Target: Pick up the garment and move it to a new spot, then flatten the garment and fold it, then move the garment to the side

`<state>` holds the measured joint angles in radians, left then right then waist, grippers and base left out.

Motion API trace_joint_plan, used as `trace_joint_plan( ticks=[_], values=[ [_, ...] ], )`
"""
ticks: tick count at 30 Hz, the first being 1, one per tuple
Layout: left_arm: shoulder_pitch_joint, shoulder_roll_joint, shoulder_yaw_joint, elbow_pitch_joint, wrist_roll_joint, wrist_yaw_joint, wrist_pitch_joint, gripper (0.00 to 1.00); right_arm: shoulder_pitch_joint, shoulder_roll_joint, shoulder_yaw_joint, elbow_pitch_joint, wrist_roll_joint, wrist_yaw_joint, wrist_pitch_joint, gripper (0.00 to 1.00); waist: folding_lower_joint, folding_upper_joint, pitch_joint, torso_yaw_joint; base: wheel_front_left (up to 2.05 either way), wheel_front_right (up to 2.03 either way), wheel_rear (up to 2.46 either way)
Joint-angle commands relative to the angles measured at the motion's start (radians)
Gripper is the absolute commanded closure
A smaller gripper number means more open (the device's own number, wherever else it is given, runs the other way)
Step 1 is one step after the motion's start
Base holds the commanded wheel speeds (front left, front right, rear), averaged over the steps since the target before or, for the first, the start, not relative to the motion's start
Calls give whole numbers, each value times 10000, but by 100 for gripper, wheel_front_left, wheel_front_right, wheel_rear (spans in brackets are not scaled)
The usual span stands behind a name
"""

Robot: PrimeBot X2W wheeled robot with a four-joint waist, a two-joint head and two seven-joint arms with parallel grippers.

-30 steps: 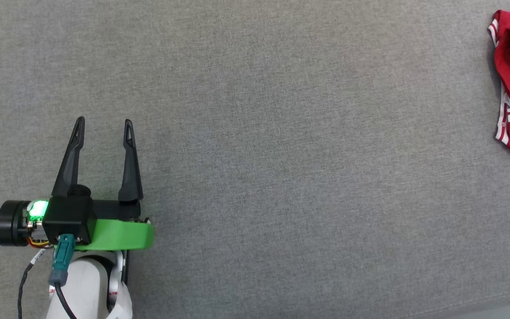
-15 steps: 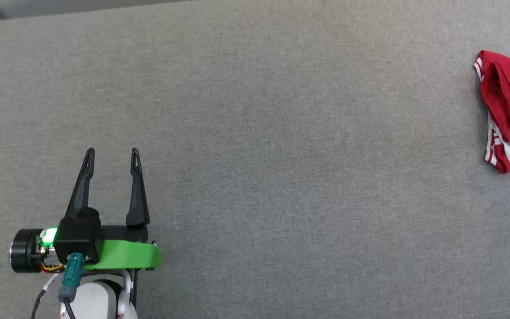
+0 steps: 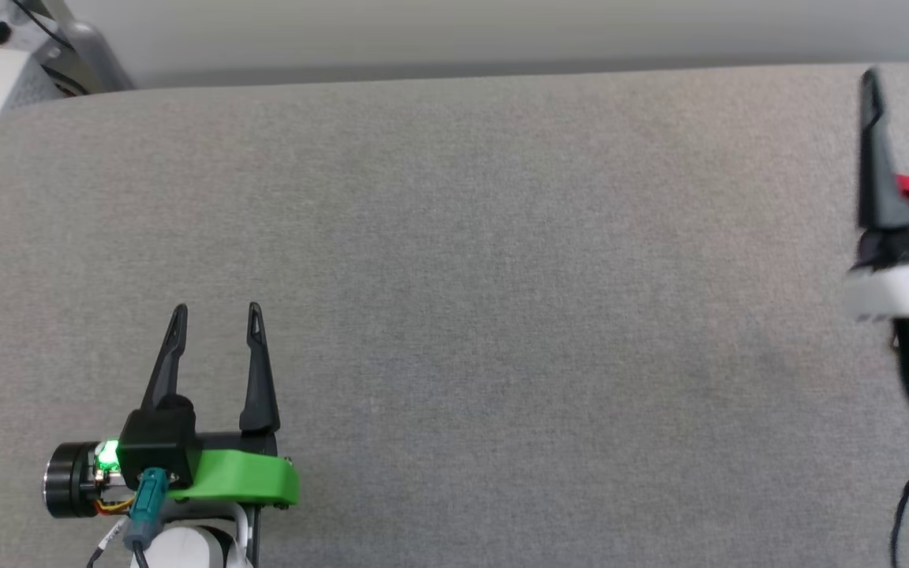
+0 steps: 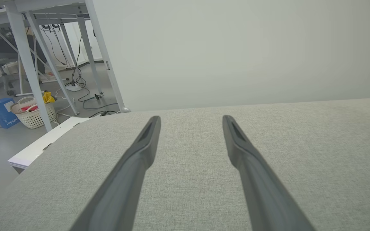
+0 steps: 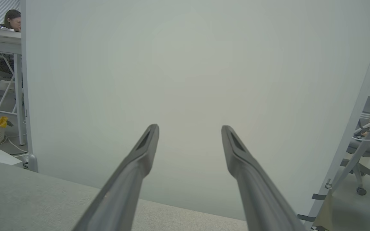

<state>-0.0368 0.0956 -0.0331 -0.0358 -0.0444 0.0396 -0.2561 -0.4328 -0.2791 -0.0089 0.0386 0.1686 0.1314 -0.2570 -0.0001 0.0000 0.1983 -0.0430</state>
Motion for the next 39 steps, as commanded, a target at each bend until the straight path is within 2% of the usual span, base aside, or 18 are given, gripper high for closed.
trace_joint_plan(
  ticks=[1,9,16,28,39],
  values=[
    [174,-43,5,59,-80,33,-57,0,397,175,83,-93,-21,-7,-46,0,1,0,-479,386,0,0,0],
    [484,-160,-44,290,-210,-19,-57,0,2291,1241,235,64,81,-7,-46,0,1,0,-1027,634,0,0,0],
    [660,-199,-96,547,-326,-268,-57,0,3623,1690,8,247,6,-7,-47,0,1,0,-1299,696,0,0,0],
    [854,-229,-49,870,-359,-561,-57,0,4820,1828,123,299,18,-7,-47,0,1,0,-1622,625,0,0,0],
    [799,-262,25,1053,-326,-689,-57,0,4953,1866,134,294,-66,-7,-47,0,1,0,-1584,611,0,0,0]
  ],
)
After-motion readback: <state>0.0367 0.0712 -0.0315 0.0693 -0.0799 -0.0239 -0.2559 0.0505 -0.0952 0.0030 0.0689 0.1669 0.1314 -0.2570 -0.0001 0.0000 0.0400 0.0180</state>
